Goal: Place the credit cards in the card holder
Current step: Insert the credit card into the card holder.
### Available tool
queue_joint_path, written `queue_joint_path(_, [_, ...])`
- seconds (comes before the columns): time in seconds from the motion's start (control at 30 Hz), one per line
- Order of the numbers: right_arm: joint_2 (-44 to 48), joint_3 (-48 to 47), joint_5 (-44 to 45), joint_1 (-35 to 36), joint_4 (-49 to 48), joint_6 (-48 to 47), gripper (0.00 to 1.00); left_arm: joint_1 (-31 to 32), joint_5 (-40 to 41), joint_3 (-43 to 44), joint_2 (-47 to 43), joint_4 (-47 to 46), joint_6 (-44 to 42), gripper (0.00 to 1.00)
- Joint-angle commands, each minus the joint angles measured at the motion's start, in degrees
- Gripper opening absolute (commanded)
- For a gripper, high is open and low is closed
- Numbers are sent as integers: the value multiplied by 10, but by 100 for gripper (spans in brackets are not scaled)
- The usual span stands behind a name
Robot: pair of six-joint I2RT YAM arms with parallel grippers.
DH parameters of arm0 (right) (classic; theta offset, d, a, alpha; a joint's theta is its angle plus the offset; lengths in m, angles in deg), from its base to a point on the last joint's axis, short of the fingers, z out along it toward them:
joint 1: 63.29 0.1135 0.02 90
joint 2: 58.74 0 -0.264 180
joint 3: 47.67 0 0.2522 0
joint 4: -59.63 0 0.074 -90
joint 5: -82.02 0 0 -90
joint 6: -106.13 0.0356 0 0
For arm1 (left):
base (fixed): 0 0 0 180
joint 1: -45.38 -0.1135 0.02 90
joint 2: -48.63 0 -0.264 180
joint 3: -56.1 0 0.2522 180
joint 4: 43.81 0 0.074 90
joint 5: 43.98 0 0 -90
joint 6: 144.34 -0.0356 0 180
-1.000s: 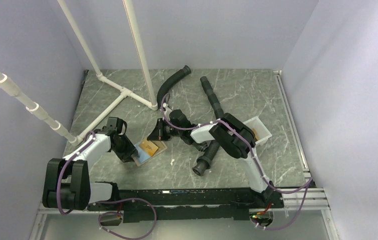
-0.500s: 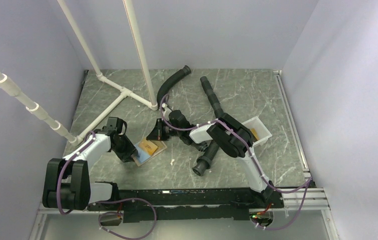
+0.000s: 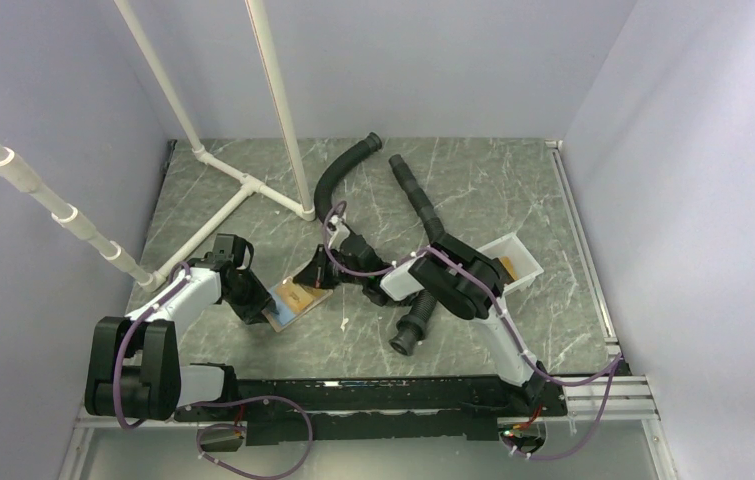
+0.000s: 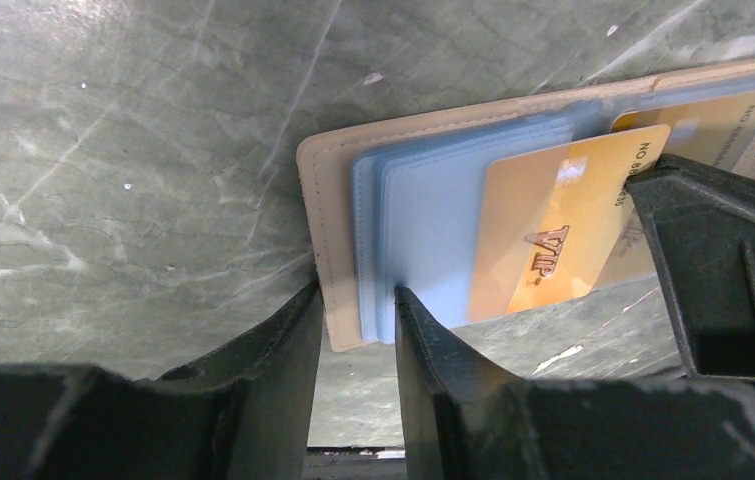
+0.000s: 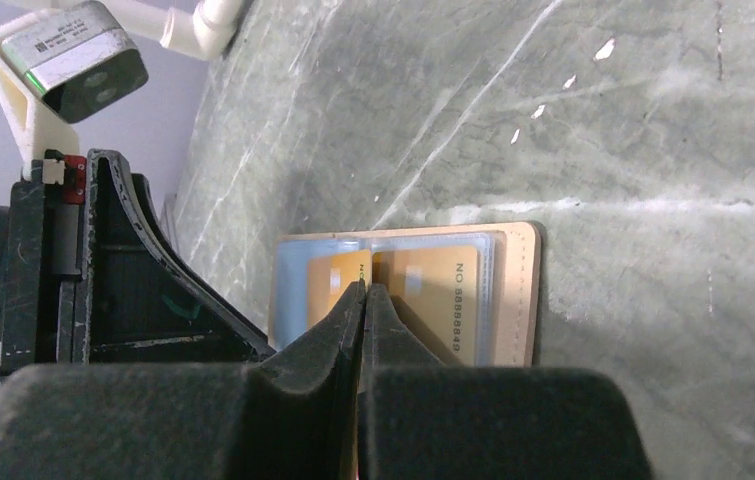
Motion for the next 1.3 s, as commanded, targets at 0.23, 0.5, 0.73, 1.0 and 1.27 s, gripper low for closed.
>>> queue_joint_path(0.23, [46,32,78,36,-19,36,0,0,0,-8,-8,-27,11,34])
queue_joint_path(0.5, [56,34,150,56,27,34,0,0,11,16,-51,10,7,43])
queue_joint_path(0.73, [63,39,158,55,34,20,0,-3,60,8,-89,30,49,46])
queue_joint_path(1.0, [59,37,163,59,29,31,0,-5,72,1,-26,3,40,19])
queue_joint_path(1.27, [48,23,182,96,26,50,0,-5,51,-4,21,-35,24,9])
